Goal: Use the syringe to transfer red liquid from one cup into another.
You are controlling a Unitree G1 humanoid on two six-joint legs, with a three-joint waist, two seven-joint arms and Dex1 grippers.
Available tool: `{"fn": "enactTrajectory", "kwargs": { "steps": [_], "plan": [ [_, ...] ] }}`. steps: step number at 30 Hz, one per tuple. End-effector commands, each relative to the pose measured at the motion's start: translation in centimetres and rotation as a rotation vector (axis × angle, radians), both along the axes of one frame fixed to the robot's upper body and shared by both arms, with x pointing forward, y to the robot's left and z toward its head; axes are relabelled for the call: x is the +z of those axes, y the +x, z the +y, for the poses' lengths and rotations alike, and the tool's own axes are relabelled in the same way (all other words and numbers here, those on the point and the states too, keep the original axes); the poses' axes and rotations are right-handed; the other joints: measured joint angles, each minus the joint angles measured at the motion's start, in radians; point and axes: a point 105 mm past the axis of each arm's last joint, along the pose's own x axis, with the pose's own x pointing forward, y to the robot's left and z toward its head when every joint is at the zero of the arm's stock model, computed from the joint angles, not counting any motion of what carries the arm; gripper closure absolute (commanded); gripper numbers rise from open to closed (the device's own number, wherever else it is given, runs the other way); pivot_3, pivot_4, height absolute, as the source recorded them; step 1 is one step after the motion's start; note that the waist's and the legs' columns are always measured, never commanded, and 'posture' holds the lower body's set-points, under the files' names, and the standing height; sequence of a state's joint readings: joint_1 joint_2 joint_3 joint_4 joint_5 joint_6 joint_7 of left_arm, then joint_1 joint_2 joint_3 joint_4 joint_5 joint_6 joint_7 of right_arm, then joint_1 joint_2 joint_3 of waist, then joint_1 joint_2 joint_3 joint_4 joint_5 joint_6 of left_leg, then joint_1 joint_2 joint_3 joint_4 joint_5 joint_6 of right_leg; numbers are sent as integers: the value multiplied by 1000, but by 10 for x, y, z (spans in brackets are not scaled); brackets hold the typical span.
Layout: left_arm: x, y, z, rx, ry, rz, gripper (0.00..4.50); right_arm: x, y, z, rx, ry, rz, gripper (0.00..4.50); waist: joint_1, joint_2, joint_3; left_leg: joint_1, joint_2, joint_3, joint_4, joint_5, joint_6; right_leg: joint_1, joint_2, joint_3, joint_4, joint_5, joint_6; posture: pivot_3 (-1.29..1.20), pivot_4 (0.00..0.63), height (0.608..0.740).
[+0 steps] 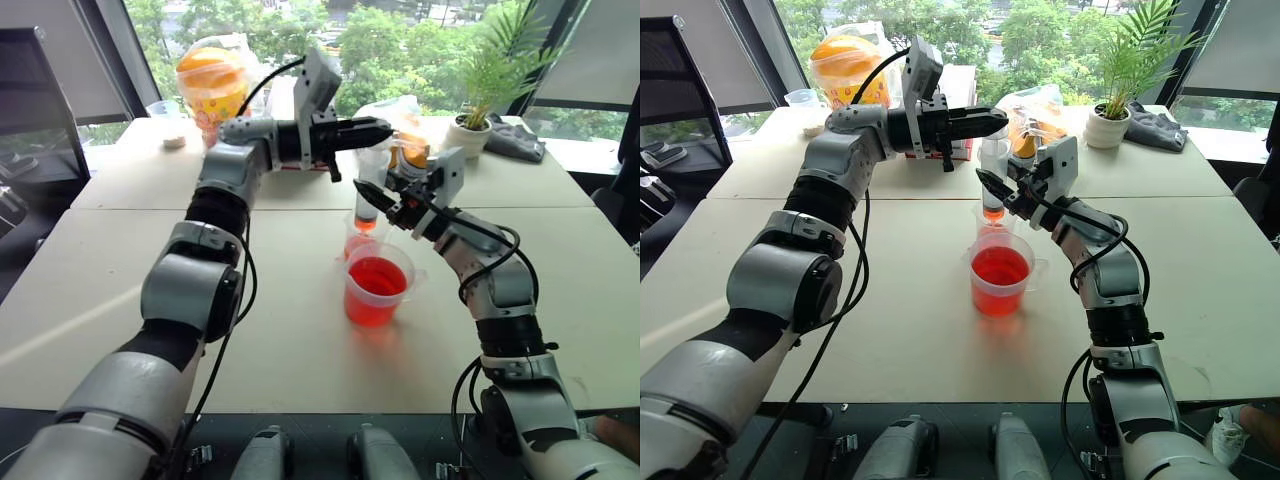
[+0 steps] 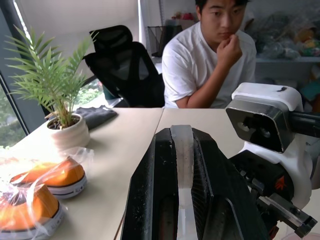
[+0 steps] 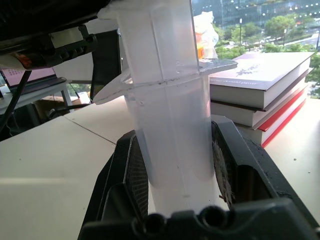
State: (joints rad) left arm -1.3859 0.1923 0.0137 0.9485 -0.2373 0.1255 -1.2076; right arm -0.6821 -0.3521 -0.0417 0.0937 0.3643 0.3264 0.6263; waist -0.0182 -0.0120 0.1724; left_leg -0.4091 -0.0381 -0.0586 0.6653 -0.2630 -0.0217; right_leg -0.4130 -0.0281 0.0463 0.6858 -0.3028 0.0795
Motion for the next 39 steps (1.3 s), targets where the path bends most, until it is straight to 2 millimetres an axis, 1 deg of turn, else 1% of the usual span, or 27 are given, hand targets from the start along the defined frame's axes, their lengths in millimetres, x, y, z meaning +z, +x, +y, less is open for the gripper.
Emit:
{"fn": "enactTrajectory", "kwargs": {
  "steps": [1, 8, 12, 16, 18, 20, 23, 25, 27, 28, 31, 34, 35, 37, 39],
  "plan": [
    [-35, 1, -6, -7, 108, 57, 4490, 70, -21, 2, 30, 54, -246, 3081, -1, 0, 0, 0, 0, 0, 0, 0, 0, 0, 0, 0, 0, 0, 0, 0, 150, 740],
    [-57, 2, -4, 4, 131, 89, 4490, 84, -28, -5, 15, 60, -274, 3081, 0, 0, 0, 0, 0, 0, 0, 0, 0, 0, 0, 0, 0, 0, 0, 0, 150, 740],
    [-62, 1, -5, 4, 138, 89, 4490, 88, -29, -6, 11, 64, -280, 3081, 0, 0, 0, 0, 0, 0, 0, 0, 0, 0, 0, 0, 0, 0, 0, 0, 150, 740],
    [-62, 2, -5, 9, 137, 88, 4490, 90, -29, -7, 11, 66, -281, 3081, 0, 0, 0, 0, 0, 0, 0, 0, 0, 0, 0, 0, 0, 0, 0, 0, 150, 740],
    [-58, 3, -4, 13, 128, 85, 4490, 89, -28, -6, 11, 65, -277, 3081, 0, 0, 0, 0, 0, 0, 0, 0, 0, 0, 0, 0, 0, 0, 0, 0, 150, 740],
    [-49, 3, -1, 17, 105, 73, 4490, 85, -27, -5, 13, 60, -264, 3081, 0, 0, 0, 0, 0, 0, 0, 0, 0, 0, 0, 0, 0, 0, 0, 0, 150, 740],
    [-29, 5, 3, 31, 55, 50, 4490, 69, -22, -3, 19, 46, -218, 3081, 0, 0, 0, 0, 0, 0, 0, 0, 0, 0, 0, 0, 0, 0, 0, 0, 150, 740],
    [-21, 5, 6, 37, 32, 47, 4490, 61, -20, -2, 25, 40, -195, 3081, -1, 0, 0, 0, 0, 0, 0, 0, 0, 0, 0, 0, 0, 0, 0, 0, 150, 740],
    [-12, 5, 10, 40, 6, 49, 3615, 53, -19, -1, 34, 39, -169, 3081, -2, 0, 0, 0, 0, 0, 0, 0, 0, 0, 0, 0, 0, 0, 0, 0, 150, 740],
    [-10, 5, 12, 37, -2, 52, 3308, 51, -19, 0, 36, 39, -162, 3081, -3, 0, 0, 0, 0, 0, 0, 0, 0, 0, 0, 0, 0, 0, 0, 0, 150, 740],
    [0, 4, 21, 46, -17, 31, 1810, 43, -16, -1, 34, 39, -138, 3081, -2, 0, 0, 0, 0, 0, 0, 0, 0, 0, 0, 0, 0, 0, 0, 0, 150, 740],
    [8, 2, 34, 54, -34, 32, 286, 38, -14, -2, 31, 35, -125, 3081, -2, 0, 0, 0, 0, 0, 0, 0, 0, 0, 0, 0, 0, 0, 0, 0, 150, 740],
    [9, 1, 39, 52, -29, 32, 57, 37, -14, -3, 31, 34, -121, 3081, -2, 0, 0, 0, 0, 0, 0, 0, 0, 0, 0, 0, 0, 0, 0, 0, 150, 740],
    [6, -2, 48, 54, 0, 32, 57, 35, -14, -4, 30, 35, -114, 3081, -5, 0, 0, 0, 0, 0, 0, 0, 0, 0, 0, 0, 1, 0, 0, 0, 150, 740],
    [-2, -6, 57, 50, 50, 38, 57, 35, -13, -4, 30, 35, -113, 3081, -6, 0, 0, 0, 0, 0, 0, 0, 0, -1, 0, 0, 1, 0, 0, 0, 150, 740]
  ]
}}
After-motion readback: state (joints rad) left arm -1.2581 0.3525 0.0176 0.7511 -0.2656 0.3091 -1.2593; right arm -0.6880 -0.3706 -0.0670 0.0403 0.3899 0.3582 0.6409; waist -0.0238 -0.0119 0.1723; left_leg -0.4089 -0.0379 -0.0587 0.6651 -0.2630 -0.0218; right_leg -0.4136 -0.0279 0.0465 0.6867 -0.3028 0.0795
